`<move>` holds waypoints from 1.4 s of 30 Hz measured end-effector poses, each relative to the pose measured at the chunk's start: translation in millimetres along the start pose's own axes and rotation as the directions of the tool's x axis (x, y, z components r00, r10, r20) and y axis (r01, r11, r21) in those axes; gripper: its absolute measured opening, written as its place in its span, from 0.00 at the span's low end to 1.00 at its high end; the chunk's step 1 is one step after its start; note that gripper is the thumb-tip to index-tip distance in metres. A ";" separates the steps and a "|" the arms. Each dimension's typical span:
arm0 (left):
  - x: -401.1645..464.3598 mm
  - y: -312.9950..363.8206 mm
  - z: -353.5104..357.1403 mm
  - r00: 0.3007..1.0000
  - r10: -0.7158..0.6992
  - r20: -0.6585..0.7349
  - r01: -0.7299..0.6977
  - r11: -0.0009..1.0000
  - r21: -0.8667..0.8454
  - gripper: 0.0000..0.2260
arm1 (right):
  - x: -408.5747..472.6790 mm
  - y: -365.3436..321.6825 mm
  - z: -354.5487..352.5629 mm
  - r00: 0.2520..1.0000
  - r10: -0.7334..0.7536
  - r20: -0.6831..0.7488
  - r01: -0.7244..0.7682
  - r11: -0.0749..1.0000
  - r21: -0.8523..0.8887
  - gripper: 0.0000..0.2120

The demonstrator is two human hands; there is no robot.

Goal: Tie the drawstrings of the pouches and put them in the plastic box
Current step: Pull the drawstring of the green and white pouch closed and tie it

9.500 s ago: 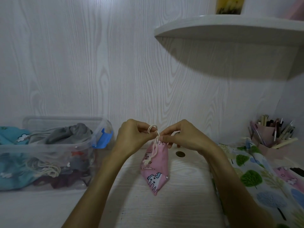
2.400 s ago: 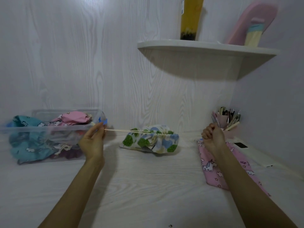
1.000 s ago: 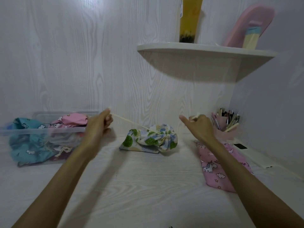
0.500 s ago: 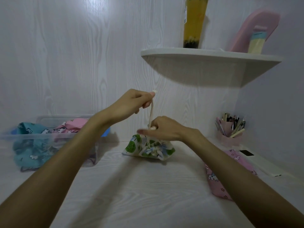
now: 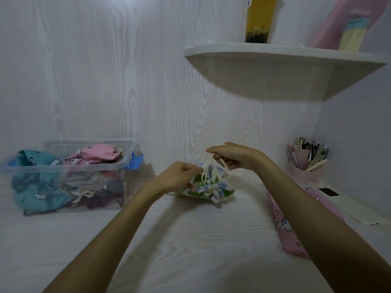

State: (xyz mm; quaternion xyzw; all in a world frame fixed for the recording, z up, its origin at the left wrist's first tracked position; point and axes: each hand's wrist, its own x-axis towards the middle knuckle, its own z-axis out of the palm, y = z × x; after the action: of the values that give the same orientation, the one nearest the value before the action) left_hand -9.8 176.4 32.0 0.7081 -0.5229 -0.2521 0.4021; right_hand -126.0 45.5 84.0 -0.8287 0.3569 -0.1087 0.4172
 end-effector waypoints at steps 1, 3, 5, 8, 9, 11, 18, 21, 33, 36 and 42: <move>1.7 0.4 4.3 0.998 0.033 0.049 -0.033 0.999 -0.009 0.15 | 2.5 -1.1 -0.3 1.000 0.004 0.001 -0.004 1.000 0.000 0.20; 3.7 -1.8 11.8 0.994 0.110 0.008 -0.110 0.994 -0.002 0.15 | 5.8 -1.4 1.3 1.000 0.004 -0.008 -0.004 1.000 0.023 0.20; 7.3 -4.3 15.9 0.975 0.161 -0.155 -0.174 0.982 -0.072 0.13 | 11.9 1.6 1.8 1.000 -0.007 -0.023 0.009 0.994 0.105 0.20; 13.1 -3.5 12.9 0.966 0.048 -0.255 -0.136 0.931 -0.339 0.10 | 24.7 9.4 1.4 1.000 -0.029 -0.008 0.030 0.943 0.330 0.21; 14.9 -3.6 9.4 0.975 -0.014 -0.220 -0.089 0.887 -0.452 0.10 | 29.2 12.7 1.4 0.999 -0.037 -0.011 0.039 0.916 0.400 0.21; 20.2 -6.3 0.8 0.991 -0.062 -0.117 -0.016 0.822 -0.570 0.11 | 38.4 17.6 2.0 0.998 -0.046 -0.045 0.063 0.860 0.506 0.21; 45.7 -7.7 -11.2 0.999 -0.010 0.045 0.026 0.933 -0.359 0.14 | 59.2 15.3 10.9 0.985 -0.088 -0.145 0.158 0.790 0.593 0.23; 56.8 -10.8 -11.6 0.999 -0.037 -0.009 0.029 0.889 -0.457 0.11 | 62.0 17.1 12.0 0.984 -0.066 -0.164 0.152 0.788 0.597 0.23; 66.3 -14.1 -41.8 0.955 -0.155 -0.254 -0.130 0.552 -0.824 0.07 | 48.2 31.3 -1.9 0.989 -0.135 -0.059 0.145 0.960 0.239 0.19; 56.9 -2.1 -36.2 0.944 0.016 -0.329 -0.150 0.910 -0.386 0.09 | 31.5 19.8 -9.8 0.980 -0.137 -0.143 0.140 0.990 0.014 0.17; 50.8 10.8 -1.8 0.988 0.153 -0.002 -0.152 0.975 -0.161 0.09 | -7.6 16.0 -31.8 0.971 -0.191 -0.144 0.174 0.978 -0.118 0.21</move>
State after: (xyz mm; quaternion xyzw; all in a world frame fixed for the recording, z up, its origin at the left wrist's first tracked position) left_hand 2.3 127.7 45.2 0.6298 -0.5556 -0.2653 0.4735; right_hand -154.7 24.9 92.6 -0.8677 0.3157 -0.1918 0.3326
